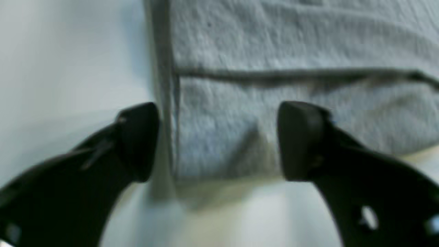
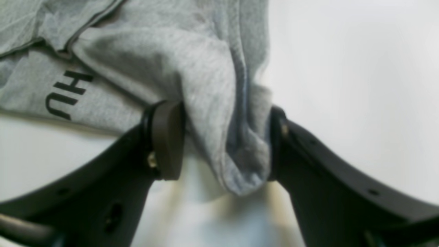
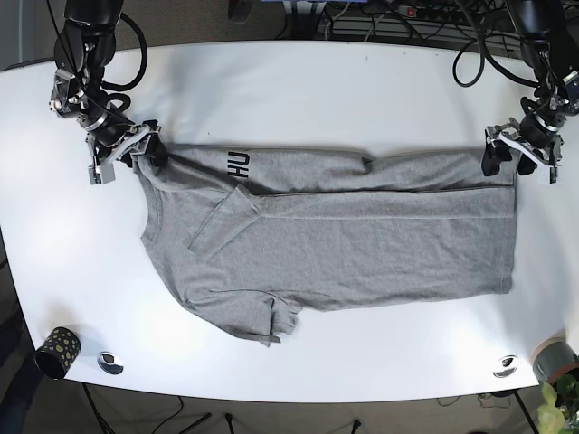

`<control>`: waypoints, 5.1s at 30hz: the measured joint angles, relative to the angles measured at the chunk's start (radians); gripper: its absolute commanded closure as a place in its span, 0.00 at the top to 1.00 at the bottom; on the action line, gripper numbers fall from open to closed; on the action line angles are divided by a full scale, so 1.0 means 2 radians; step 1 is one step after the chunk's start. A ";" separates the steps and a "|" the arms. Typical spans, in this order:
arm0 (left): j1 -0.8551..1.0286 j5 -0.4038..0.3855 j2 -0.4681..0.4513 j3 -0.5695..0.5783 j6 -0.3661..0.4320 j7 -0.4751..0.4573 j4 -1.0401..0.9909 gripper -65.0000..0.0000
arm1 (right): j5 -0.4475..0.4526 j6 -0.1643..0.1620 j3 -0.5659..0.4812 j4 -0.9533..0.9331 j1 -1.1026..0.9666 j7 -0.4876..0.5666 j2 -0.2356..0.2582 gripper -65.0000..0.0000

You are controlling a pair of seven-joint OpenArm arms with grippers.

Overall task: Fold the T-shirt properly
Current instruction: 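Lower the folded hem and release with both grippers, then regrasp the folded edge with both grippers and pull it toward the robot, then grasp the shirt's collar edge with both grippers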

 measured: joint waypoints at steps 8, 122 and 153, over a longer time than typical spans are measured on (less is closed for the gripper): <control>-0.012 -0.003 -0.002 -0.002 0.002 -0.009 -0.028 0.00 | -0.002 0.000 0.000 0.000 -0.001 -0.006 0.000 0.10; -0.161 0.219 0.044 -0.025 0.009 0.051 0.022 0.69 | -0.144 0.041 -0.106 -0.237 0.268 0.060 -0.027 0.85; -0.220 0.219 0.027 -0.051 0.013 0.045 -0.128 0.87 | -0.180 0.043 -0.106 -0.185 0.231 0.052 -0.068 0.01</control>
